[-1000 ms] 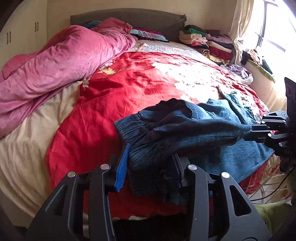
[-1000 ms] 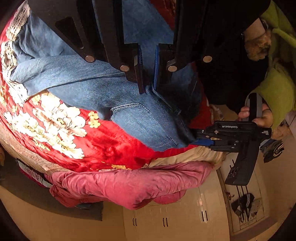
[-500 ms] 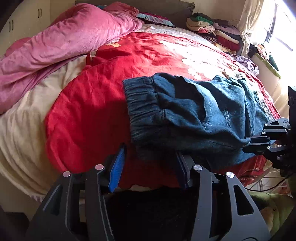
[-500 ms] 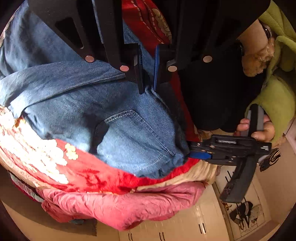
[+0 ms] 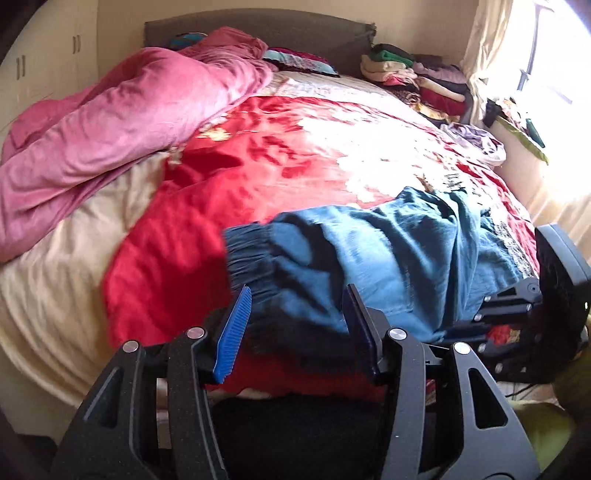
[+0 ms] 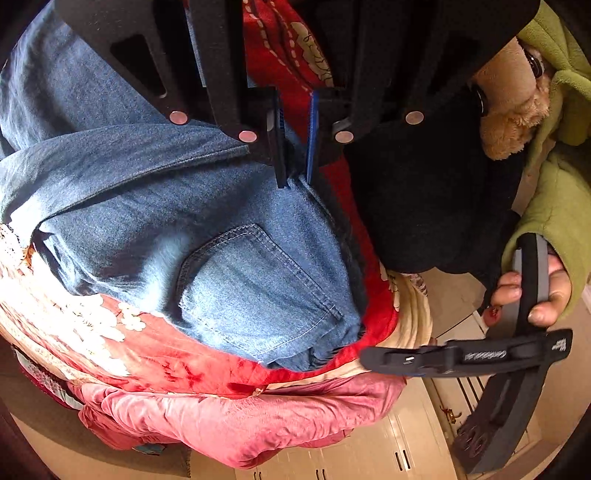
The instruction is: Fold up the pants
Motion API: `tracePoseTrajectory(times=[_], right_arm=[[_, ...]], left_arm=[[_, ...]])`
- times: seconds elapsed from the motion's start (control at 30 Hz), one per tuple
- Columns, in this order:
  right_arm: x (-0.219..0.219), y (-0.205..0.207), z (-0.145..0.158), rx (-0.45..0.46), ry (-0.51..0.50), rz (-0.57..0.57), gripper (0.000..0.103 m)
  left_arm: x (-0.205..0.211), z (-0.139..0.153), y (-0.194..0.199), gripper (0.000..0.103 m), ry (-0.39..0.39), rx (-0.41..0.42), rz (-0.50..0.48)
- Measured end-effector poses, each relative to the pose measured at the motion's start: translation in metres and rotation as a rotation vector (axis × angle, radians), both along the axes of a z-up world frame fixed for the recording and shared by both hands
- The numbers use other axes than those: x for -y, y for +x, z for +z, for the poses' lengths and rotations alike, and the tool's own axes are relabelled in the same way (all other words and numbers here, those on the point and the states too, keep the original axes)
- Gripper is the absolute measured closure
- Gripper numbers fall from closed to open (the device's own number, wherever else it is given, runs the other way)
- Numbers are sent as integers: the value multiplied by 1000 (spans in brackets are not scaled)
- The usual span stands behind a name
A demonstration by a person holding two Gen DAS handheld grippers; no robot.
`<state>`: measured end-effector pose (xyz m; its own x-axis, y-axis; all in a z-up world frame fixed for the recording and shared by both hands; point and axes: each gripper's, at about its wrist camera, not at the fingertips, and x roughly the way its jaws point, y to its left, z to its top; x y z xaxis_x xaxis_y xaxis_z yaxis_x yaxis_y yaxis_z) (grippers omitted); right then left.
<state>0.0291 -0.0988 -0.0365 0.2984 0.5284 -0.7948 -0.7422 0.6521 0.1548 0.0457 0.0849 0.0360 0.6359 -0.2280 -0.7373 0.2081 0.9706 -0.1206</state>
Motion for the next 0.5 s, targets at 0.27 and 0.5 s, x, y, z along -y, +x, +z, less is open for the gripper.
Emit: tracePoseTrajectory(times=[0.27,0.5], right_arm=[[4,0,4,-49,29,-28,86],[10,9,26,59,79,-129,67]], left_arm=[[28,-50,9,60,143,-68,-5],[23,-51,8,60,127,-58,-12]])
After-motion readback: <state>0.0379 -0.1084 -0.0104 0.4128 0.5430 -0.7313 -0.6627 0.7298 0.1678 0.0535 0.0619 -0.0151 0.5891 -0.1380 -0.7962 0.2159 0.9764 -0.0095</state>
